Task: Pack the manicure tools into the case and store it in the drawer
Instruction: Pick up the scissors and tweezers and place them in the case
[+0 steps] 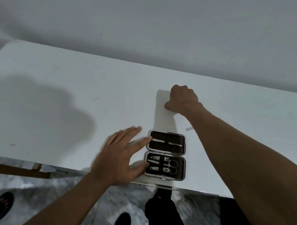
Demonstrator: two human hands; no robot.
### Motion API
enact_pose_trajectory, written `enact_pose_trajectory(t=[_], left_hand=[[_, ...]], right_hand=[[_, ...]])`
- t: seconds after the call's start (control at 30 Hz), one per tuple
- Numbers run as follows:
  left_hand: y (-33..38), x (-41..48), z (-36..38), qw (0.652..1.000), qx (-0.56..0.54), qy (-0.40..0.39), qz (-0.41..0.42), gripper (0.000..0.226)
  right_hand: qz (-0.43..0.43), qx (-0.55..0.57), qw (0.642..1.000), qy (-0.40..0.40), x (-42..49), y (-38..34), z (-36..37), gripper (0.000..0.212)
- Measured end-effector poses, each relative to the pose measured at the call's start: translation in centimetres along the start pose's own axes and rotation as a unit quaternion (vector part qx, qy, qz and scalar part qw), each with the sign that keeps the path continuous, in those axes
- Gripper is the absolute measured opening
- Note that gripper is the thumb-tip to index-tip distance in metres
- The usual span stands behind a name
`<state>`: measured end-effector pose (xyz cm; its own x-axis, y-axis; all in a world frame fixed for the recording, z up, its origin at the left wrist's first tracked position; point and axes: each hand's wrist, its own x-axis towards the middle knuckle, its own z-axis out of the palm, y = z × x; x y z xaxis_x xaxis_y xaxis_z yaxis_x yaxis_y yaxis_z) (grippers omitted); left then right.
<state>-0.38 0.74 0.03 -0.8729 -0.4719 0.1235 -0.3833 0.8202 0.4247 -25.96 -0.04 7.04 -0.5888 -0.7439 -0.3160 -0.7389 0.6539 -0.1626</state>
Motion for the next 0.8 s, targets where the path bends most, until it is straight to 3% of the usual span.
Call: enact_pose_trajectory(t=[0.4,0.8], left_hand=[[-0.1,0.0,0.0,1.0,0.002,-0.003,-0.004,0.068],[0.0,0.1,0.0,1.0,-0.003,-0.005,-0.007,0.067]], right_hand=[[0.031,0.054,0.998,0.034,-0.5,0.3,-0.1,0.018],[-0.083,-0.065,0.994,0.023,0.0,-1.9,-0.6,0.035]])
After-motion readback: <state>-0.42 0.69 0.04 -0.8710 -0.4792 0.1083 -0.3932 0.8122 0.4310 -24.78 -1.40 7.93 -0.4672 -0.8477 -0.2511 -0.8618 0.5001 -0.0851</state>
